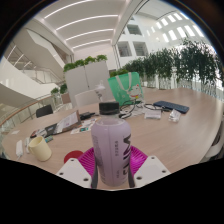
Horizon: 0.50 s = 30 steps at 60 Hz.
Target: Pour water
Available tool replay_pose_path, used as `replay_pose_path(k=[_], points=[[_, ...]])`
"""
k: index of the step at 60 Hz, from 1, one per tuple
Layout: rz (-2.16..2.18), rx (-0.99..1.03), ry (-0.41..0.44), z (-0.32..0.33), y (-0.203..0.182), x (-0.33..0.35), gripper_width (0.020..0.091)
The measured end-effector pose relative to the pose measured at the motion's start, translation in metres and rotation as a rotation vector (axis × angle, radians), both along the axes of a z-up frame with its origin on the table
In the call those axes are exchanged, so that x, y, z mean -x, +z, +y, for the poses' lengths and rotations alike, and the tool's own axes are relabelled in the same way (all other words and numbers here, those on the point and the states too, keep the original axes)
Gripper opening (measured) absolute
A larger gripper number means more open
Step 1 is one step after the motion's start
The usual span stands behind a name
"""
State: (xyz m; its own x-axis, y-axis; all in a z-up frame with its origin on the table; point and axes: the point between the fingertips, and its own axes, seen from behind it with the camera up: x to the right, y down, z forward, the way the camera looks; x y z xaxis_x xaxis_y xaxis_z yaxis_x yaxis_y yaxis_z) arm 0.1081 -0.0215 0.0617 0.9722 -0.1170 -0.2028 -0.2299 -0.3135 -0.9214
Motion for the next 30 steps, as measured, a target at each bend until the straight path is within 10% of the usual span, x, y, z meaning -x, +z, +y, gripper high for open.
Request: replay_pose_path(k=[20,30], points=[[-0.819,-0.046,0.051,0.062,0.196,0.056,0.0403],[-1.642,-0.025,0.259,0.106,0.182,0.159,0.0402]])
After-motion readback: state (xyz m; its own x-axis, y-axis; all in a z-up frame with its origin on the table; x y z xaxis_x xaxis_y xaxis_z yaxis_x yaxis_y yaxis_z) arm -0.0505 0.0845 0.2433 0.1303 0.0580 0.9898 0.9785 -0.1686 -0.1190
